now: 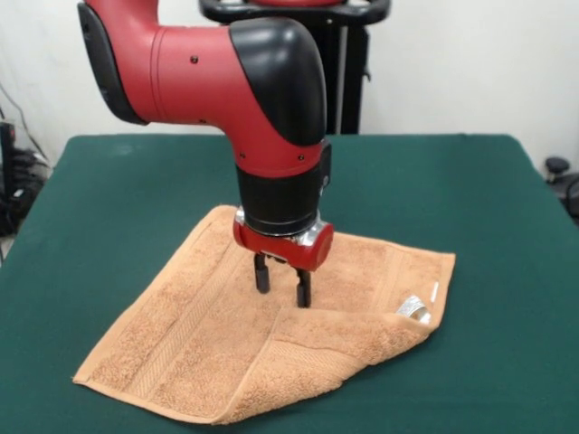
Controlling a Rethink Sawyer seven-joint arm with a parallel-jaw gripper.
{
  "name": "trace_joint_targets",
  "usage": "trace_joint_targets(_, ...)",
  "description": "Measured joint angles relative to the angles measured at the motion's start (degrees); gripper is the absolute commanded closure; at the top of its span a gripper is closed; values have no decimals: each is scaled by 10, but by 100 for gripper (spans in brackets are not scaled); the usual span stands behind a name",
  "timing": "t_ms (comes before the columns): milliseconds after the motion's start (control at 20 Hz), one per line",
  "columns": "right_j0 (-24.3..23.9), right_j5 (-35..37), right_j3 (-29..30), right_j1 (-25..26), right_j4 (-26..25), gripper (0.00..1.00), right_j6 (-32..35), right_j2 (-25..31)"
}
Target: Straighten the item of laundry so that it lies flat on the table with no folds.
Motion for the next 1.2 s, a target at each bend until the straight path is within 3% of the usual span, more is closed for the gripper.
trace_joint_targets(700, -2, -6, 9, -6, -9, 0, 0, 0)
trace_joint_targets(1200, -9, -49, 25, -8, -22, 0, 0, 1)
